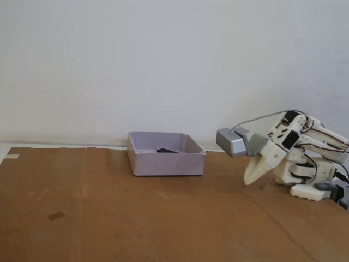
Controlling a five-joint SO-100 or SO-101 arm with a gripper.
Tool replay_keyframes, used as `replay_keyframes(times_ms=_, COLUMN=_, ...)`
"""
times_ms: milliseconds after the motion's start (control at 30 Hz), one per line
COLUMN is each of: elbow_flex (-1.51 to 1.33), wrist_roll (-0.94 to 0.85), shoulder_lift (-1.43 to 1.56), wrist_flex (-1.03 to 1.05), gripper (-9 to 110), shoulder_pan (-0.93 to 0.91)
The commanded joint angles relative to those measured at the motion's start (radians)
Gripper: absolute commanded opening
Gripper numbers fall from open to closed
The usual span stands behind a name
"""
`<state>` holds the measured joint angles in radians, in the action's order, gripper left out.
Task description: Grasp a block and put it in the box.
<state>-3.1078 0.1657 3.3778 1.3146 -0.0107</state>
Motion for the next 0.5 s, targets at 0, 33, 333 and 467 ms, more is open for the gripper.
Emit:
replay_keyframes(times_ms=0, elbow_flex=-0.040, wrist_roll=0.000, shoulder_lift=0.028, wrist_flex=0.178, gripper=0, shoulder_pan=0.008)
replay_keyframes(times_ms=33, elbow_flex=-0.040, wrist_roll=0.000, shoulder_lift=0.028, wrist_flex=0.178, gripper=0, shoulder_pan=0.008)
replay_keyframes(times_ms=333, elbow_flex=-0.040, wrist_roll=0.000, shoulder_lift=0.028, wrist_flex=0.179, gripper=0, shoulder_pan=0.031)
replay_keyframes(times_ms=467, elbow_flex=-0.040, wrist_roll=-0.002, shoulder_lift=0.028, wrist_flex=0.179, gripper=0, shoulder_pan=0.034)
